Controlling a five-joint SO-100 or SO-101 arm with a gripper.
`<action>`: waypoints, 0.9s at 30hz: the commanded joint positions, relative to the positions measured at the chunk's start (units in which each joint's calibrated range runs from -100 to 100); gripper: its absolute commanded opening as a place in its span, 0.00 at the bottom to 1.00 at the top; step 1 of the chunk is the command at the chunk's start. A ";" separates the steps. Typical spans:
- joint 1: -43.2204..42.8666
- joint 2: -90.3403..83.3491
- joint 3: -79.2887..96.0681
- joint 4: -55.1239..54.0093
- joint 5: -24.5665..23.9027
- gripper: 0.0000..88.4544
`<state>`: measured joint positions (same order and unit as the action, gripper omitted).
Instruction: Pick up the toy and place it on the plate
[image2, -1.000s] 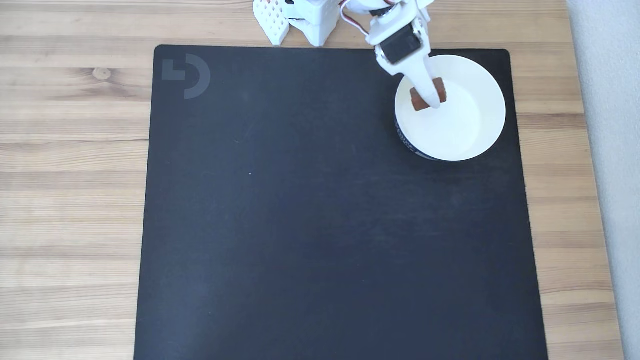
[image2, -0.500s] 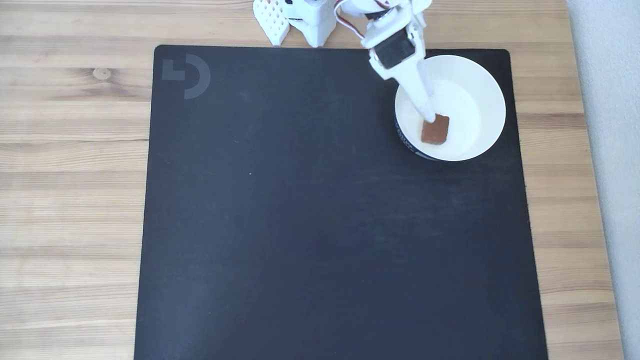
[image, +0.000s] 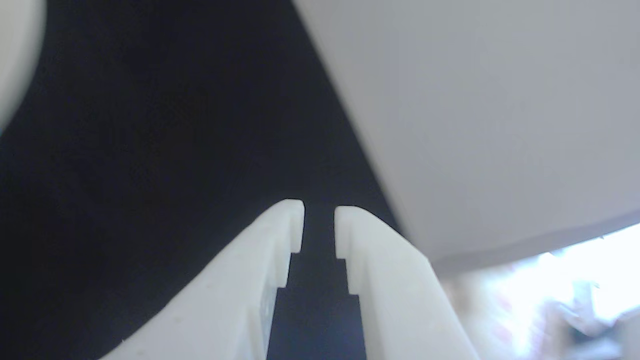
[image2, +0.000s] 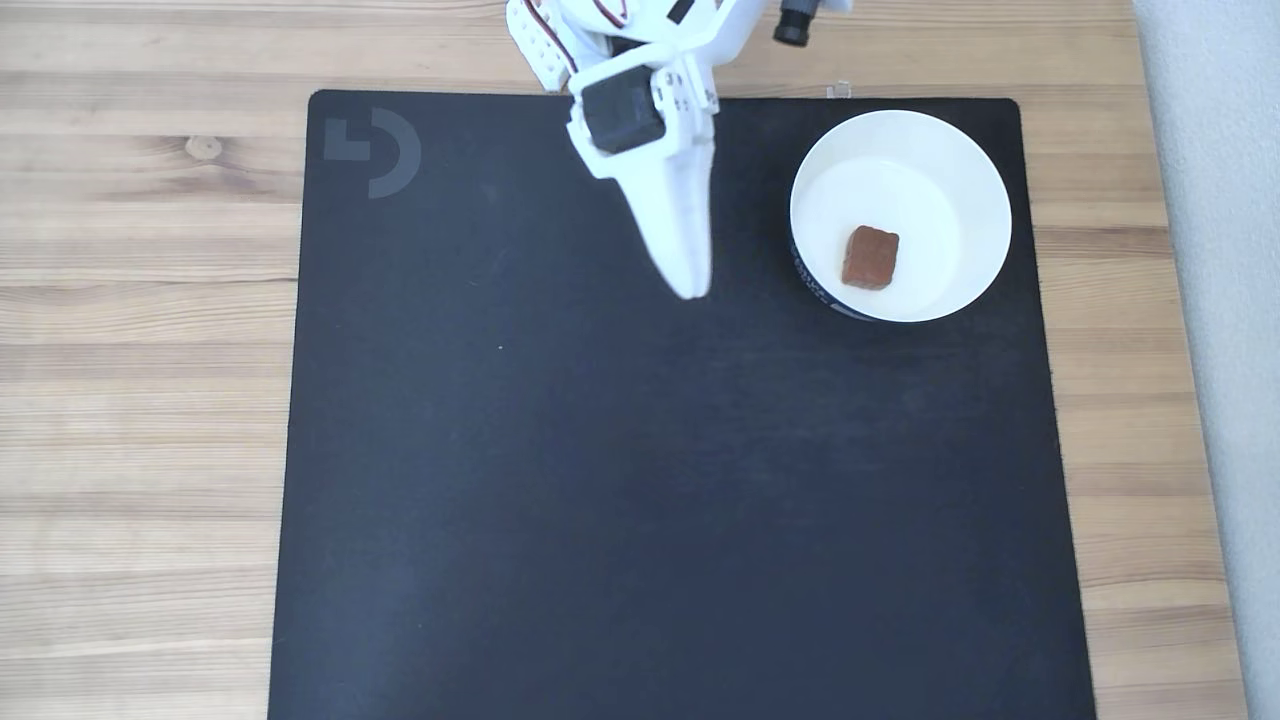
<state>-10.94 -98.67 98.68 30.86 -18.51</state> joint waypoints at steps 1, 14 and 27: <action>8.14 -0.75 0.78 0.56 6.66 0.03; 11.74 -0.75 0.78 20.79 16.78 0.03; 13.08 -0.75 0.78 22.83 16.37 0.04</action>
<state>1.62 -98.67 98.77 53.40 -1.98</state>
